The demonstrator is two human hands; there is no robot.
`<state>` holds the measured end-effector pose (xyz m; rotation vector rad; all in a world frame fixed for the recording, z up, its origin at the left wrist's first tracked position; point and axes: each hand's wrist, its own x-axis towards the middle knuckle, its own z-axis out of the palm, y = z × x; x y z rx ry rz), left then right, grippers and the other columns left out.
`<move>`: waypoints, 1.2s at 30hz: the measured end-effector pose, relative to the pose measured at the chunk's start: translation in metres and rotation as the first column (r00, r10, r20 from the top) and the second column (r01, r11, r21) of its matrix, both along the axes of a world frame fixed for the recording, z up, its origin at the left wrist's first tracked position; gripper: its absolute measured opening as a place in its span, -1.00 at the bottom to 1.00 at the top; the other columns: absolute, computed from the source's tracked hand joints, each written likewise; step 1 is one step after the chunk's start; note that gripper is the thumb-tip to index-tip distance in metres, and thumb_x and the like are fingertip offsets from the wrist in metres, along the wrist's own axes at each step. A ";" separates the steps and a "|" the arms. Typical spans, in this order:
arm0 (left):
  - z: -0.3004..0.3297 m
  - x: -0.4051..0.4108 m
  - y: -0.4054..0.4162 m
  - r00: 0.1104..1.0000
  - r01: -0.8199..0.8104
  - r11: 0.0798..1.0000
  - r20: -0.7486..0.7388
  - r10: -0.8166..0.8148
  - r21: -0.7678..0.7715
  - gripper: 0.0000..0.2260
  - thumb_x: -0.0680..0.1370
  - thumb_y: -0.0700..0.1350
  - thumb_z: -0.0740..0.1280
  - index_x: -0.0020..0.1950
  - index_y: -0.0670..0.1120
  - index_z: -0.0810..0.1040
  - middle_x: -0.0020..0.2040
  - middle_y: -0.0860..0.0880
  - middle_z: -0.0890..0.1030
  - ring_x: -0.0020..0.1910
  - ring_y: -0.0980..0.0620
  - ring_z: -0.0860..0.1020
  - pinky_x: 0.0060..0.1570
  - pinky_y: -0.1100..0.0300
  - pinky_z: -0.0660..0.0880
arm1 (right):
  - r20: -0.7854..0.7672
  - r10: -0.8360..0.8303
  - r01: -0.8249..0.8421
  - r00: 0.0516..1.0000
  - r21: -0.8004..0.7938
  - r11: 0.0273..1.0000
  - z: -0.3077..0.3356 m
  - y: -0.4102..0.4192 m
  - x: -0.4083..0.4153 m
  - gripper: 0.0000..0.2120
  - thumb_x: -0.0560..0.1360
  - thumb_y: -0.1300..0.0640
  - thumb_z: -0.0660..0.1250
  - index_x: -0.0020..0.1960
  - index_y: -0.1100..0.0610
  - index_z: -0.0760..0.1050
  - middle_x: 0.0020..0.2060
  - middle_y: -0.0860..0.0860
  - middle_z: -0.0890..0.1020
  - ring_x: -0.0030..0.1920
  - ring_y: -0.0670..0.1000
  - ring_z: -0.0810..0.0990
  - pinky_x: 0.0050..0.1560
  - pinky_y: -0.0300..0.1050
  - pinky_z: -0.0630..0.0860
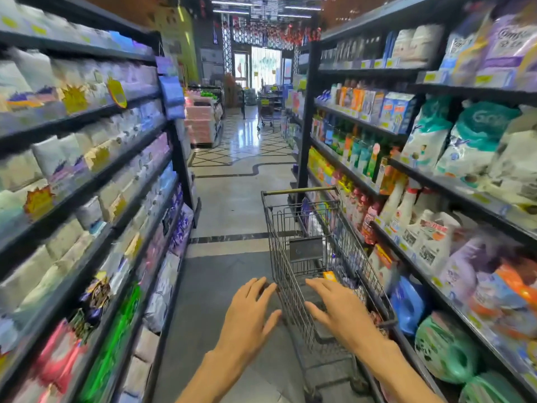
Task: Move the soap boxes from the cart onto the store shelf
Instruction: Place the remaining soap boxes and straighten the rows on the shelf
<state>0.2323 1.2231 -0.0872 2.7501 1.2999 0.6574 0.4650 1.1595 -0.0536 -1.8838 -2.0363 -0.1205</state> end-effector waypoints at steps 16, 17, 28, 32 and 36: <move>0.000 0.149 0.331 0.979 0.171 0.983 -0.104 -0.178 -0.068 -0.47 0.63 0.24 0.09 0.47 -0.03 0.46 0.41 -0.08 0.52 0.38 -0.11 0.51 0.32 0.00 0.51 | -0.045 -0.207 0.200 0.977 -0.128 0.971 -0.022 0.293 0.134 -0.43 0.57 -0.24 0.20 0.50 -0.03 0.30 0.37 -0.11 0.48 0.36 -0.06 0.45 0.28 -0.09 0.44; -0.001 0.160 0.349 0.976 0.188 0.979 -0.101 -0.195 -0.083 -0.46 0.64 0.24 0.08 0.49 -0.03 0.43 0.43 -0.07 0.49 0.40 -0.11 0.48 0.35 -0.01 0.48 | -0.046 -0.228 0.220 0.973 -0.138 0.966 -0.020 0.305 0.144 -0.42 0.57 -0.25 0.20 0.51 -0.04 0.29 0.37 -0.11 0.47 0.36 -0.06 0.45 0.28 -0.09 0.44; -0.031 0.339 0.511 0.849 0.493 0.834 -0.072 -0.523 -0.247 -0.51 0.68 0.19 0.13 0.55 0.01 0.31 0.50 0.00 0.37 0.48 -0.04 0.32 0.44 0.05 0.35 | -0.085 -0.601 0.572 0.795 -0.226 0.789 -0.052 0.394 0.258 -0.42 0.55 -0.29 0.19 0.50 -0.09 0.27 0.38 -0.16 0.45 0.35 -0.07 0.45 0.26 -0.10 0.45; -0.063 0.400 0.560 0.726 0.601 0.712 -0.124 -0.676 -0.362 -0.51 0.68 0.17 0.13 0.56 -0.01 0.29 0.48 0.00 0.39 0.45 -0.04 0.35 0.41 0.06 0.38 | -0.111 -0.764 0.709 0.636 -0.307 0.635 -0.078 0.409 0.280 -0.43 0.57 -0.28 0.16 0.52 -0.12 0.22 0.42 -0.09 0.44 0.40 0.01 0.41 0.30 0.05 0.43; -0.110 0.452 0.596 0.610 0.637 0.611 -0.178 -0.772 -0.470 -0.52 0.67 0.14 0.17 0.53 -0.06 0.34 0.37 -0.05 0.48 0.33 -0.10 0.46 0.27 0.03 0.47 | -0.120 -0.855 0.787 0.505 -0.343 0.513 -0.120 0.422 0.292 -0.42 0.54 -0.32 0.15 0.44 -0.05 0.39 0.28 0.00 0.58 0.30 0.07 0.54 0.24 0.02 0.49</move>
